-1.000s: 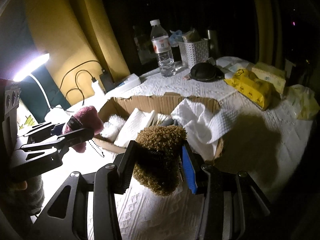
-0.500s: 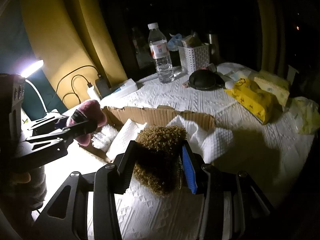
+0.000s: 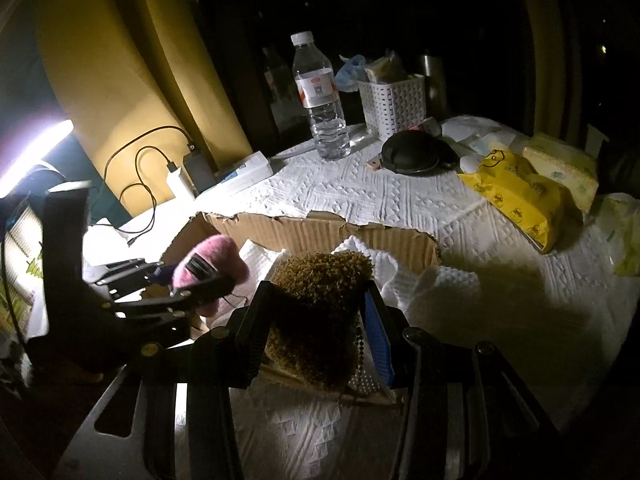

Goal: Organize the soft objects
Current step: 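Carry the pink and brown plushes over the box with both grippers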

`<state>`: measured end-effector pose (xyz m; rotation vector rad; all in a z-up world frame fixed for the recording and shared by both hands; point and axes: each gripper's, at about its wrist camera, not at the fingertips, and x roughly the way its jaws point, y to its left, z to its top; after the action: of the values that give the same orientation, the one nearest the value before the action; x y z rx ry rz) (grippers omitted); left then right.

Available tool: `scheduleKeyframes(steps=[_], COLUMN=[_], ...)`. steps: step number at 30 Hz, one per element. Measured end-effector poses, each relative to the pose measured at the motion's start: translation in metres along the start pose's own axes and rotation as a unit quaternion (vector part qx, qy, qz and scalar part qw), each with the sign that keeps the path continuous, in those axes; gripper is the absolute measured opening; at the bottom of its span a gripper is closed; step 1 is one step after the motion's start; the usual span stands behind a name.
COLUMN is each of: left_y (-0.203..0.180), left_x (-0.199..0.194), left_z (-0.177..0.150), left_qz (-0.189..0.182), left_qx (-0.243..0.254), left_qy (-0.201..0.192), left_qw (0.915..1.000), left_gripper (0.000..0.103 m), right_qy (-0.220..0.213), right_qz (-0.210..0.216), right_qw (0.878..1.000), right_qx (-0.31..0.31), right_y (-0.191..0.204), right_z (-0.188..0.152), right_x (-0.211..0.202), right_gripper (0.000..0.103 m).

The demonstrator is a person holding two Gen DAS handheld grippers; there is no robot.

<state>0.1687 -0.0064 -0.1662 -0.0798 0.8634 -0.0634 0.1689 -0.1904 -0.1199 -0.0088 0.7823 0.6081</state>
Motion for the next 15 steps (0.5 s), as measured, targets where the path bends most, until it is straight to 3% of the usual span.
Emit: scheduleKeyframes(steps=[5,7,8,15], left_y=[0.004,0.004,0.004,0.015], left_x=[0.007,-0.002,-0.005,-0.026], left_z=[-0.002,0.000,0.001,0.006], left_qz=[0.007,0.003,0.002,0.023], left_qx=[-0.009,-0.009,-0.009,-0.017], left_qy=[0.020,0.008,0.002,-0.017], left_qw=[0.9997,0.9999,1.0000,0.9995], left_gripper=[0.043,0.059,0.061,0.063], right_qy=[0.006,0.007,0.007,0.008], right_qz=[0.005,0.008,0.009,0.022], right_qw=[1.000,1.000,1.000,0.999], right_qx=[-0.004,-0.008,-0.010,-0.022], right_y=[0.003,0.006,0.008,0.025], right_z=[0.002,0.003,0.004,0.008], right_x=[0.009,0.011,0.011,0.018], right_gripper=[0.046,0.046,0.046,0.046])
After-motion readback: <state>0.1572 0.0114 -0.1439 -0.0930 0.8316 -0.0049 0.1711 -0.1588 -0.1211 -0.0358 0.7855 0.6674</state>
